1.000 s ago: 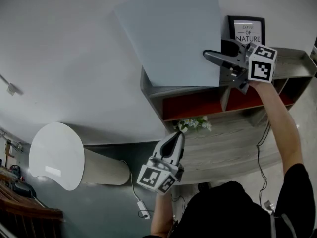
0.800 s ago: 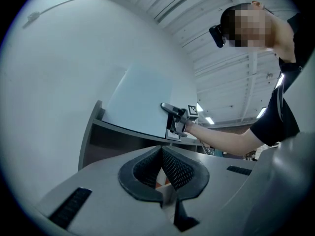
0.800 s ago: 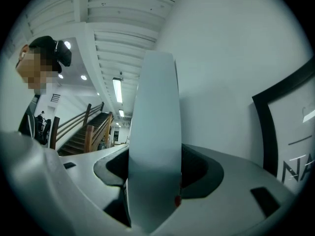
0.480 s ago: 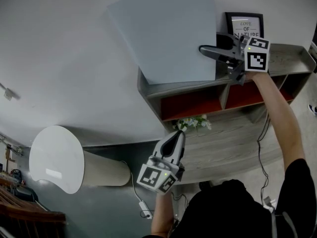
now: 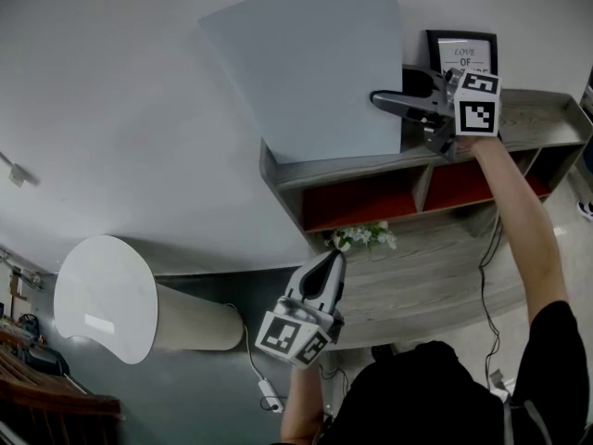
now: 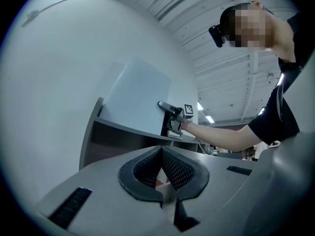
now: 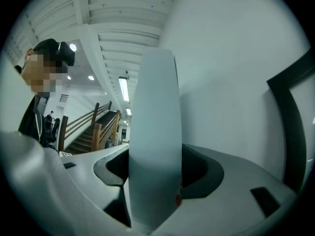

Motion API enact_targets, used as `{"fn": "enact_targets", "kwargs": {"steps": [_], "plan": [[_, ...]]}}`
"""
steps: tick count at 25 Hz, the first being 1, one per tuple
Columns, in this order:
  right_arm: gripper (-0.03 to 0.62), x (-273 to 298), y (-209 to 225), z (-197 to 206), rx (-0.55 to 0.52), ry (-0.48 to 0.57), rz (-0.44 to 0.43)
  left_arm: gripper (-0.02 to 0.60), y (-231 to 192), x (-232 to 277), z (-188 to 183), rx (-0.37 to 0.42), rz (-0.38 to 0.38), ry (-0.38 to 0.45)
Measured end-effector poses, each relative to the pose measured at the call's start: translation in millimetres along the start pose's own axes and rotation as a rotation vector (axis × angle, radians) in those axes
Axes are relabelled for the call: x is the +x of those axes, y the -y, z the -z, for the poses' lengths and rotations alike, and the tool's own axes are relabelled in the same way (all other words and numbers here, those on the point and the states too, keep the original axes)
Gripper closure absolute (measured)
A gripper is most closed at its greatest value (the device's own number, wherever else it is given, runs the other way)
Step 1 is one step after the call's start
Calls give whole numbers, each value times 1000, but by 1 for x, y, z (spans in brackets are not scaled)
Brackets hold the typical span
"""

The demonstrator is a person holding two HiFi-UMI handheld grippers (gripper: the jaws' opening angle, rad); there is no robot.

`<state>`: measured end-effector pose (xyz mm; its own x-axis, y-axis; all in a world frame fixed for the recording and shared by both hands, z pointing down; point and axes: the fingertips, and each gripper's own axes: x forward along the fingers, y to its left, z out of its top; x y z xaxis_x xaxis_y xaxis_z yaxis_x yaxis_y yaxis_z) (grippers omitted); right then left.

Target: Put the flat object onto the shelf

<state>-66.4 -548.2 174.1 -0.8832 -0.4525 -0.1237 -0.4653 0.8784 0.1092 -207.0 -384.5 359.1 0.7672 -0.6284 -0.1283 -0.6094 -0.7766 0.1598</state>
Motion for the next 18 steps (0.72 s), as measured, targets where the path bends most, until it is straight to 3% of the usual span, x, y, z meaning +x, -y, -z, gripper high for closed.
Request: {"fn": "enact_targets", "kwargs": {"steps": [18], "plan": [[312,3,1,2,-6,-36,-4,568,0,0,3,-1,-7,4]]}}
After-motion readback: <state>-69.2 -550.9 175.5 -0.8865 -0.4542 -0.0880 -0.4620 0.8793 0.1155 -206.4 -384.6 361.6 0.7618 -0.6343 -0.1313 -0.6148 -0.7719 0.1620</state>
